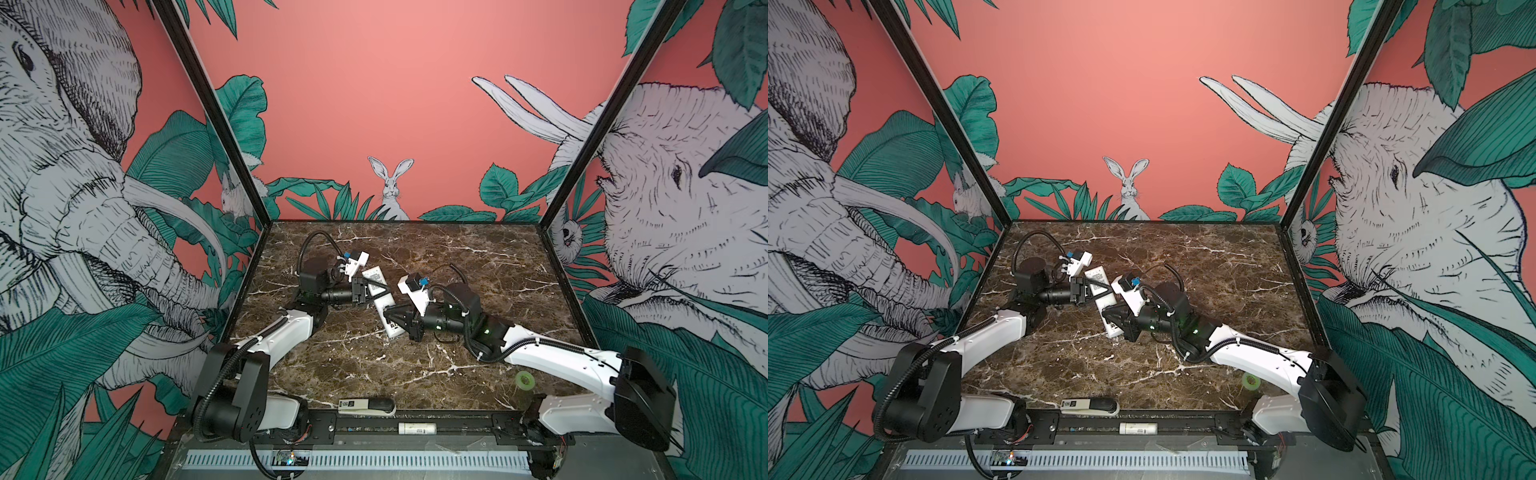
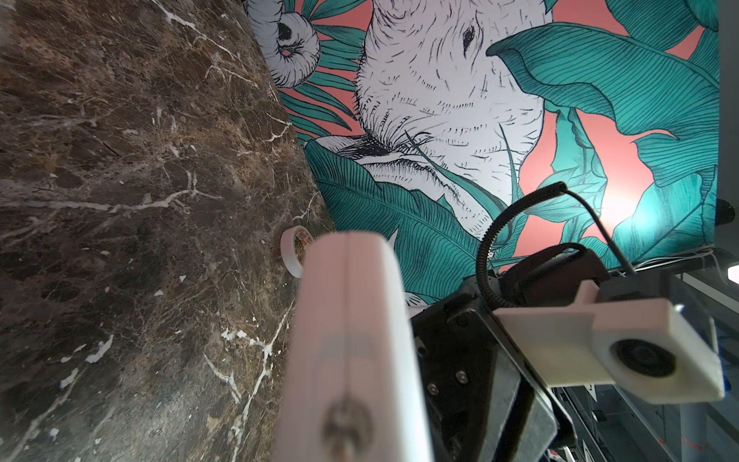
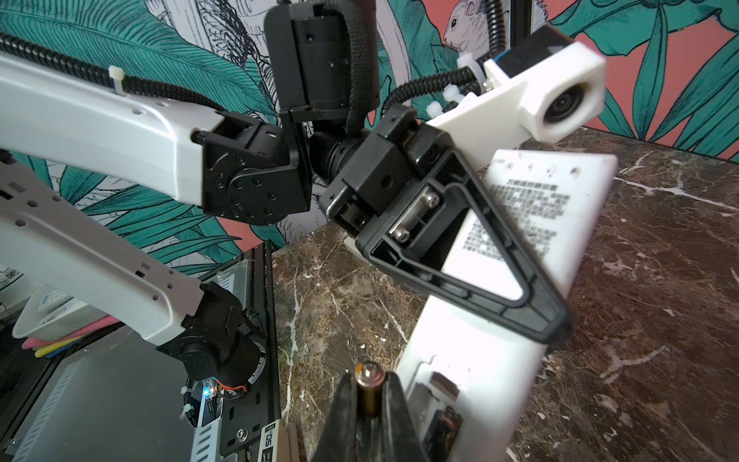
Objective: Load the batteries into the remote control
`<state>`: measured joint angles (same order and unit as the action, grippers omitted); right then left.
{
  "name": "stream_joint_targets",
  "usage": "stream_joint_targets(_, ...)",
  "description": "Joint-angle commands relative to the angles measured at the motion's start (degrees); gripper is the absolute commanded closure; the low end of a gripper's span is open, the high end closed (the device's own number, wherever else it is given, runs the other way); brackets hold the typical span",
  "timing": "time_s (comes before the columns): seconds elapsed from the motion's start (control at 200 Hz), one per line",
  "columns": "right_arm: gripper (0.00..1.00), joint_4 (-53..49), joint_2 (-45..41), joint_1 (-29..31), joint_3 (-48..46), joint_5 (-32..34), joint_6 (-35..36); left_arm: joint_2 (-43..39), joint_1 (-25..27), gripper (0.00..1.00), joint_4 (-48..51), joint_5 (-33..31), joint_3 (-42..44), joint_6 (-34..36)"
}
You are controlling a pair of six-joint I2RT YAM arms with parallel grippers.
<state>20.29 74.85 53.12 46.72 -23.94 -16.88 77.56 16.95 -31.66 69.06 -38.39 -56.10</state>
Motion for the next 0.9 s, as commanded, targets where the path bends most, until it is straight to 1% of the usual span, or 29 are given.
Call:
stream_joint_targets(0.0,0.91,0.3,-1.6,-0.1,-1.1,2.7,1.2,-1.6,0.3,1.0,-1.5,2.1,0.2,-0.5)
stream_joint_targets(0.245,0.91,-0.9,-1.5,0.0,-1.4,3.3,1.3,-1.8,0.3,1.0,-0.9,1.8,0.1,0.0)
stream_joint_targets(0.31,0.89,-1.4,-1.2,-0.1,-1.2,3.1,1.2,-1.8,0.3,1.0,-0.5,1.6,0.1,0.3)
stream_joint_targets(0.395,0.84,-2.5,-1.2,0.0,-1.0,3.4,1.5,-2.1,0.2,1.0,1.8,0.9,-0.1,2.0)
stream_joint_targets(0.545,0.72,-6.0,-2.1,0.6,-0.2,5.4,2.6,-2.9,0.3,1.0,8.5,-1.4,-1.0,7.5)
stream_joint_targets(0.59,0.7,-7.0,-2.3,0.7,0.1,6.0,2.9,-3.2,0.3,1.0,11.3,-2.0,-1.4,9.7)
stream_joint_targets(0.735,0.68,-9.3,-3.0,0.7,1.0,7.0,3.5,-4.1,0.3,1.0,17.3,-3.8,-2.5,14.4)
stream_joint_targets(0.895,0.69,-15.2,-1.3,0.9,5.0,8.2,3.8,-5.4,0.3,1.0,27.5,-8.7,-4.2,21.8)
